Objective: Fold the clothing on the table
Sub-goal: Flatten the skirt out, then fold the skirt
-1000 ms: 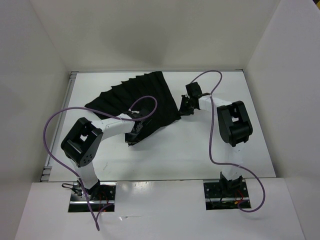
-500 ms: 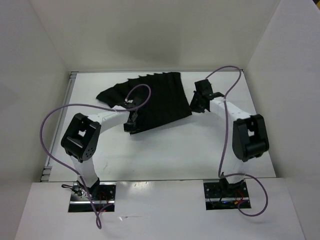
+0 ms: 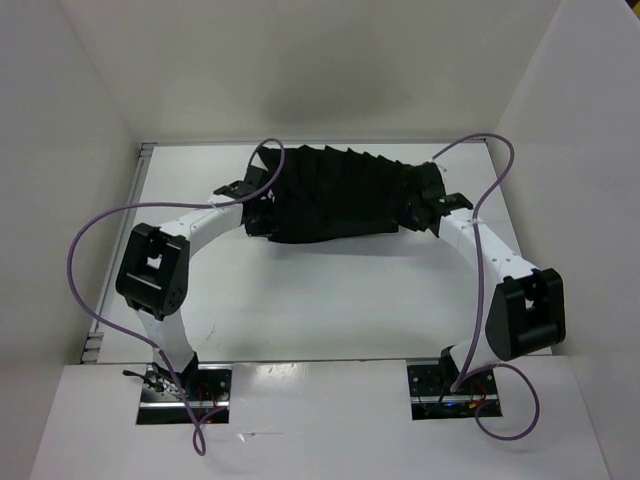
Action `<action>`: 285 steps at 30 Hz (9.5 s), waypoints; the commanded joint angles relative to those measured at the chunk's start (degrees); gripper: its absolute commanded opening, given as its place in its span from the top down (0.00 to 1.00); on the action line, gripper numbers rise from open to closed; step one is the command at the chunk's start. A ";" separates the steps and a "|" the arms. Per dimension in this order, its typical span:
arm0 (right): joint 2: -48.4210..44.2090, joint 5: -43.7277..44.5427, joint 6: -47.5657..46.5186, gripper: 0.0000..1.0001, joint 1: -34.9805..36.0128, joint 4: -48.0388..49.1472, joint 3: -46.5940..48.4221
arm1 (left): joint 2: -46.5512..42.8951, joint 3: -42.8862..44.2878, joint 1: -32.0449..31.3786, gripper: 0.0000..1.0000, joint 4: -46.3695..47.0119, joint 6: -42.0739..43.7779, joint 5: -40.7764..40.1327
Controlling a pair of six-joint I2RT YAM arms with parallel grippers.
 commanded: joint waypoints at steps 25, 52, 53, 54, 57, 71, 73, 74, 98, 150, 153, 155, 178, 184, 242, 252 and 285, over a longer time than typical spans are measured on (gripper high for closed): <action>-17.48 8.35 -16.72 1.00 -2.08 5.96 23.93 | -20.38 26.03 14.77 1.00 10.48 8.14 38.06; -3.60 6.14 -14.43 1.00 -2.08 6.83 36.84 | -0.91 49.07 19.42 1.00 -2.79 5.33 38.51; -4.13 6.14 -15.05 1.00 -2.08 6.84 37.37 | -0.91 50.86 19.43 1.00 -3.49 5.33 38.51; -4.66 6.84 -15.05 1.00 -2.08 6.84 38.07 | -0.91 52.01 19.95 1.00 -4.63 5.33 38.51; -6.85 6.23 -15.58 1.00 -2.08 4.82 35.81 | -5.28 45.49 19.96 1.00 -2.64 5.33 38.51; -21.53 -8.00 -4.26 1.00 -2.08 -11.95 1.08 | -22.07 -17.21 17.85 1.00 3.10 4.63 37.11; -22.15 -8.70 -3.63 1.00 -2.08 -18.61 1.77 | -24.01 -21.01 17.23 1.00 2.57 3.14 37.72; -22.15 -9.23 -2.15 1.00 -2.08 -20.30 1.78 | -25.76 -21.02 16.62 1.00 1.35 3.13 36.85; -10.82 -2.56 3.05 1.00 -2.08 -24.98 -0.24 | -27.36 -14.59 11.97 1.00 -6.40 -2.66 26.12; -0.63 8.87 8.16 1.00 -1.56 -32.63 1.86 | 9.92 29.63 2.90 1.00 -2.10 -2.75 14.25; 1.49 8.87 7.53 1.00 -2.08 -32.01 3.71 | 4.12 19.53 4.23 1.00 -2.09 -2.75 13.73; 2.28 8.87 6.92 1.00 -2.08 -32.01 5.55 | -1.15 14.60 4.84 1.00 -2.09 -2.75 13.73; 9.59 3.59 2.43 1.00 -0.33 -23.75 17.61 | -22.27 -6.35 4.84 1.00 -4.73 -8.03 11.27; 9.05 4.64 2.96 1.00 -0.33 -24.97 18.21 | -11.39 5.07 4.84 1.00 -3.41 -5.48 8.54; 37.52 1.30 0.85 0.89 4.95 -9.59 29.90 | 27.04 26.54 8.53 1.00 7.06 -1.26 11.99; 31.04 5.26 0.85 0.68 3.90 -10.40 21.57 | 15.89 7.91 3.71 1.00 3.19 -2.31 6.34; 28.90 -20.12 -18.30 0.27 -14.92 2.00 12.95 | 10.87 4.47 3.00 1.00 0.81 -2.93 5.73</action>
